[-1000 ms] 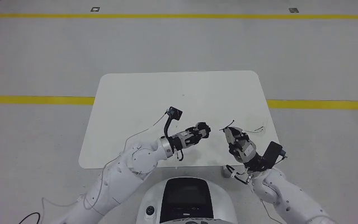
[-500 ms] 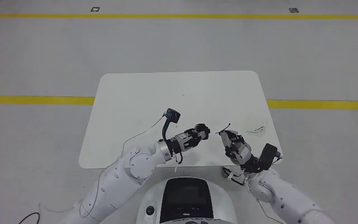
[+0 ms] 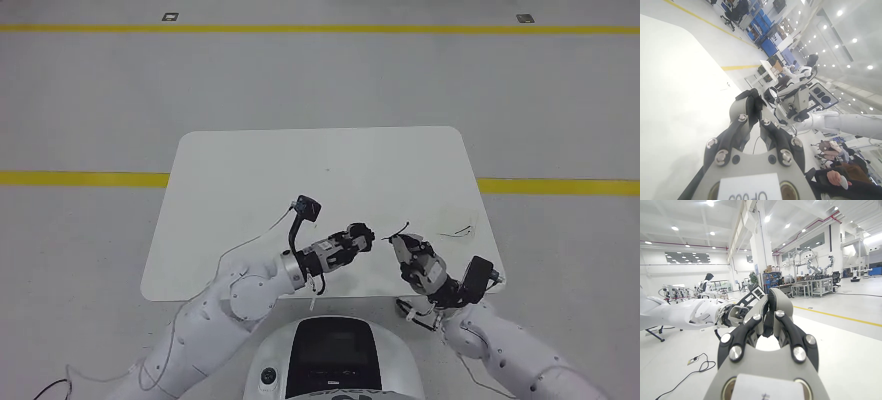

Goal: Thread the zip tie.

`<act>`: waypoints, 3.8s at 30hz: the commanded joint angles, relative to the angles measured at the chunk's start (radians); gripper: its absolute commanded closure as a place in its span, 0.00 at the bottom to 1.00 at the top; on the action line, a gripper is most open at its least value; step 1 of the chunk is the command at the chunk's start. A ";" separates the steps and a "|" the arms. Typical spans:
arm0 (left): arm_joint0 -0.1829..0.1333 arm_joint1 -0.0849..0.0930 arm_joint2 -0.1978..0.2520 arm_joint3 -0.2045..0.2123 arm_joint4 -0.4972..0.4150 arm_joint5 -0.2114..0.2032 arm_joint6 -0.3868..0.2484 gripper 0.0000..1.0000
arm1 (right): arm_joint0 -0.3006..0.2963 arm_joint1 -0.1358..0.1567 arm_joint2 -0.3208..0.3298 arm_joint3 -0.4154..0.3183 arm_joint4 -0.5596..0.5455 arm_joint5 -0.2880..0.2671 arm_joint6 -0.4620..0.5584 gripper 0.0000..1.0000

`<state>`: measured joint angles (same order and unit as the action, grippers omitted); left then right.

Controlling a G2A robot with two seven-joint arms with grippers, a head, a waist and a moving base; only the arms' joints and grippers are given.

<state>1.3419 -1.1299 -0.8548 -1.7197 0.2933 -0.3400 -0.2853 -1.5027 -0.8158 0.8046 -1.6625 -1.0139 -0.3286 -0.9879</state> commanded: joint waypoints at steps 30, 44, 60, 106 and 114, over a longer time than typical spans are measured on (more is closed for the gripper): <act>0.000 0.000 0.000 0.000 0.000 0.000 0.000 1.00 | 0.053 -0.070 -0.007 0.081 -0.042 -0.011 0.016 1.00; 0.000 0.000 0.000 0.000 0.000 0.000 0.000 1.00 | 0.058 -0.079 -0.016 0.089 -0.052 -0.011 0.008 1.00; 0.000 0.000 0.000 0.000 0.000 0.000 0.000 1.00 | 0.063 -0.073 -0.022 0.094 -0.054 -0.011 -0.021 1.00; 0.000 0.000 0.000 0.000 0.000 0.000 0.000 1.00 | 0.066 -0.068 -0.027 0.099 -0.069 -0.011 -0.052 1.00; 0.000 0.000 0.000 0.000 0.000 0.000 0.000 1.00 | 0.066 -0.069 -0.026 0.102 -0.071 -0.011 -0.045 1.00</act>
<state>1.3419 -1.1299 -0.8548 -1.7197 0.2933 -0.3400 -0.2853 -1.4372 -0.8843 0.7786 -1.5607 -1.0850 -0.3400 -1.0331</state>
